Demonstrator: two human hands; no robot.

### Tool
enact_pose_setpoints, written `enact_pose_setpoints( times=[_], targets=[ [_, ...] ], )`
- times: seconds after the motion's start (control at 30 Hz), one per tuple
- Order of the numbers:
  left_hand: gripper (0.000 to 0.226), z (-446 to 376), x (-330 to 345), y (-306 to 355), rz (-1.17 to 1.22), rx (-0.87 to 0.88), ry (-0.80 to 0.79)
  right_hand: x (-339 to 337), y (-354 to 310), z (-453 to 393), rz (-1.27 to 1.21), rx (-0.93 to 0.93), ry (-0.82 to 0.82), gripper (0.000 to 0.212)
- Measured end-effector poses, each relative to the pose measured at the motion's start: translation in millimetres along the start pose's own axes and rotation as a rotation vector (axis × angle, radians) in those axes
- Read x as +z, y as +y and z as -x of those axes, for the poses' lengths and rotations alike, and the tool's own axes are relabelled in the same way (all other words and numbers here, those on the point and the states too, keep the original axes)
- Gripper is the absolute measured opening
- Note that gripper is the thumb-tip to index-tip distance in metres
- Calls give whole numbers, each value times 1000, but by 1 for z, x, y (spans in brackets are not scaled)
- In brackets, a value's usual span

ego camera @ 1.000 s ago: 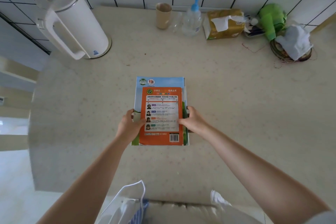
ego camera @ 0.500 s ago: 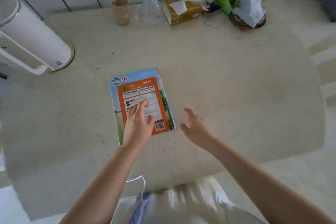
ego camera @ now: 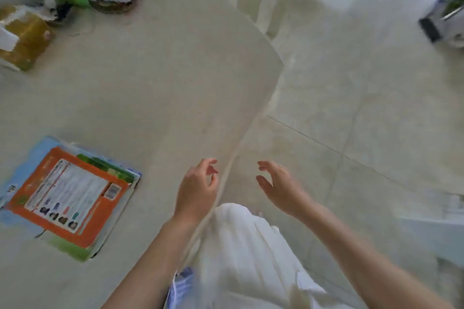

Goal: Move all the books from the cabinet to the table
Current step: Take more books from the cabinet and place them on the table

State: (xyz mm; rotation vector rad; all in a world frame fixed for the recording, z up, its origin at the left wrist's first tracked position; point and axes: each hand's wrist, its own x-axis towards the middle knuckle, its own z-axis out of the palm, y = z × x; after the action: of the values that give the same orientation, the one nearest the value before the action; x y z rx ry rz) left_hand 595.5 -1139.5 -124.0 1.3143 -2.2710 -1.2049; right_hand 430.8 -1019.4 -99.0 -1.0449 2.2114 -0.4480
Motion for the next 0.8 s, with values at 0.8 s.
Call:
enact_pose_setpoints(
  times=[0.8],
  targets=[
    [27,213,445,305,-153,622,-914,-93,396,410,-458,813,686,42]
  ],
)
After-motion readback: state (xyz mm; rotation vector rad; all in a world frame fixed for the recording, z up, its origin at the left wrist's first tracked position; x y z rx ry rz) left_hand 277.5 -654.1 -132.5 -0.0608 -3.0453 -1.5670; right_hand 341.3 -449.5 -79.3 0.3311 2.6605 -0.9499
